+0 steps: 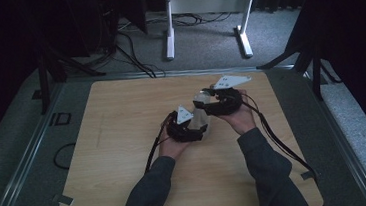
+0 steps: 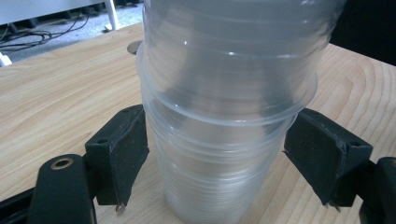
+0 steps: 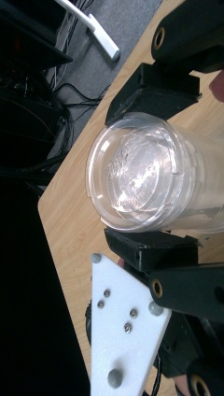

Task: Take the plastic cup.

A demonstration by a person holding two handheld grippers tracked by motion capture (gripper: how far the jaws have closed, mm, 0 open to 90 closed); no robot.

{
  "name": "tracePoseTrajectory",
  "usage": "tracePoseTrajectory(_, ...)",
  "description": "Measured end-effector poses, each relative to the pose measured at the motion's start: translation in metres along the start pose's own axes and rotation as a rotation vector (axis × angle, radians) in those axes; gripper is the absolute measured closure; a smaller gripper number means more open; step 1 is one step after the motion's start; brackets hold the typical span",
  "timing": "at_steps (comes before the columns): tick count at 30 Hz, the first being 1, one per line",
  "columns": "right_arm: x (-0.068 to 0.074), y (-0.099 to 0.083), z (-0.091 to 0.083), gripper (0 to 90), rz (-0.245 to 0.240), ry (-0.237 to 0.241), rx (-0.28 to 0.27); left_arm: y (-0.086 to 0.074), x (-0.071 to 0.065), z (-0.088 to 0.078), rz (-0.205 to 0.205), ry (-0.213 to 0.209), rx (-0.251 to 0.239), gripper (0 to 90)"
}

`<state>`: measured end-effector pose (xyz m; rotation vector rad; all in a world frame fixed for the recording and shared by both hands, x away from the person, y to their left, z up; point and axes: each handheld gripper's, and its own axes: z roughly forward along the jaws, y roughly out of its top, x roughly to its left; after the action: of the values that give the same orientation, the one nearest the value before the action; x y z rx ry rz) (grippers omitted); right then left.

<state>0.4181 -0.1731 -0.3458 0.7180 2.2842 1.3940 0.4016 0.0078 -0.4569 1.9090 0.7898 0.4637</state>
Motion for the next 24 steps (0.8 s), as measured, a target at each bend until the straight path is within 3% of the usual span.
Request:
tracePoseTrajectory(11, -0.0002, 0.0018, -0.0023, 39.9, 0.000, 0.004, -0.003, -0.0006, -0.0014, 0.0007, 0.011, 0.003, 0.006, 23.5)
tracePoseTrajectory(17, -0.0006, 0.0017, -0.0022, 40.0, 0.002, 0.007, 0.002, 0.0000, -0.0020, -0.0017, 0.008, 0.025, -0.014, 18.0)
tracePoseTrajectory(24, -0.0003, -0.0006, 0.0027, 40.0, 0.006, 0.011, 0.018, 0.0043, -0.0011, -0.0021, 0.003, 0.020, -0.036, 19.7)
